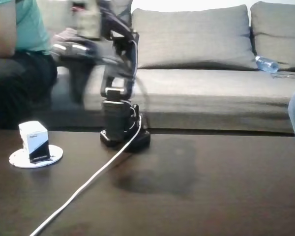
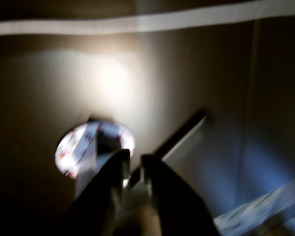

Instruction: Grasp a servo box and put it on the zirlivani.

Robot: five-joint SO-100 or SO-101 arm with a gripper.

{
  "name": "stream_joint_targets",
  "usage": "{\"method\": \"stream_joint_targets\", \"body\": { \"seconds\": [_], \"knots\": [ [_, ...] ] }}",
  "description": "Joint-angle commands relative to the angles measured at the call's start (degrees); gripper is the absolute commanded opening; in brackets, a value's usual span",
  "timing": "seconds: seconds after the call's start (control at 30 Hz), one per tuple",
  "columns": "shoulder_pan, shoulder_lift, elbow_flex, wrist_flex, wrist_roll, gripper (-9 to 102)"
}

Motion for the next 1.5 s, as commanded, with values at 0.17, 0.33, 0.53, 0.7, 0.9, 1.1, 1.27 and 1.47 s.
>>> {"method": "stream_joint_targets", "body": {
  "seconds": [0.17, 0.33, 0.53, 0.7, 0.9, 1.1, 1.27, 1.47],
  "knots": [
    [-17.9, 22.0, 38.9, -23.1, 0.6, 0],
    [-20.4, 49.0, 58.4, -23.8, 0.4, 0],
    [-19.4, 74.0, 67.7, -11.9, 0.8, 0],
    [-13.4, 69.5, 69.4, -13.7, 0.4, 0],
    [-13.0, 72.2, 70.8, -13.4, 0.4, 0],
    [-12.2, 72.2, 70.8, -13.4, 0.9, 0],
    [-12.9, 72.2, 70.8, -13.4, 0.7, 0],
    [-12.9, 72.2, 70.8, -13.4, 0.6, 0]
  ]
}}
